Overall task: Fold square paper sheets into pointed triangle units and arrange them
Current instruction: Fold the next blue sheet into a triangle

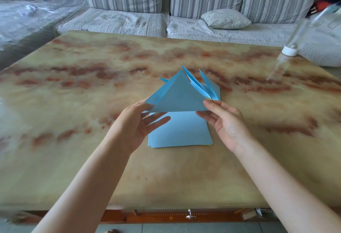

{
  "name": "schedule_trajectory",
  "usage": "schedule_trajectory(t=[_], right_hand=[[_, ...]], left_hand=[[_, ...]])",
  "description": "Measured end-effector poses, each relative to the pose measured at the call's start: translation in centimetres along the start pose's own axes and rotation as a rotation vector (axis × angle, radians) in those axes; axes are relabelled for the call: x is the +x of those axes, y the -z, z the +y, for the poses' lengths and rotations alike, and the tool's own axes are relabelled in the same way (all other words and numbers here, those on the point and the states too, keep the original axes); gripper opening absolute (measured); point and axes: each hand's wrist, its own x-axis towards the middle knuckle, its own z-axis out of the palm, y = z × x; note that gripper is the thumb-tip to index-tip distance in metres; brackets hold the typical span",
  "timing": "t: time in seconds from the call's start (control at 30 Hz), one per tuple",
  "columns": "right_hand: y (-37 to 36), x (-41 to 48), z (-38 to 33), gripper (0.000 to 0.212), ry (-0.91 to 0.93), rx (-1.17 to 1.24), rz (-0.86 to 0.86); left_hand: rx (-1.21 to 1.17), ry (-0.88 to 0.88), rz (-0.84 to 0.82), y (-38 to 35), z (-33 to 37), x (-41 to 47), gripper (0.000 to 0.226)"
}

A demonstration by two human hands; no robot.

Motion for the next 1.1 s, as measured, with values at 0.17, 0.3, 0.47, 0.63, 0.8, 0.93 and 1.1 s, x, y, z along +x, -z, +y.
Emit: schedule_trajectory(t=[0.17,0.3,0.47,0.63,0.8,0.93,1.1], right_hand=[[0.3,0.0,-0.3,0.007,0.019,-0.023,0.001],[0.3,0.1,-0.5,0.004,0.041,-0.114,-0.048],[0.1,-0.2,-0.3,0.010,0.042,-0.278,-0.125],[-0.2,-0.3,-0.1,0.004,0.062,-0.350,-0.132],[-0.4,-0.6,-0.3,0.002,0.090,-0.362,-0.140],[-0.8,-0.8,-0.4,0.010,0.137,-0.368,-0.108],[-1.7,-1.5,-0.8,0.064,0.052,-0.204,-0.094]], left_hand=[[0.236,0.011,0.021,0.3,0.6,0.2,0.016],[0.510,-0.087,0.040,0.9,1.5,0.7,0.050],[0.618,-0.125,-0.089,0.8,1.4,0.4,0.065],[0.694,-0.218,-0.018,0.5,0.4,0.6,0.051],[0.665,-0.257,-0.006,0.6,0.1,0.6,0.032],[0.650,-0.292,0.017,0.4,-0.3,0.4,0.019],[0.615,-0.353,0.081,-0.1,-0.6,0.0,0.009]])
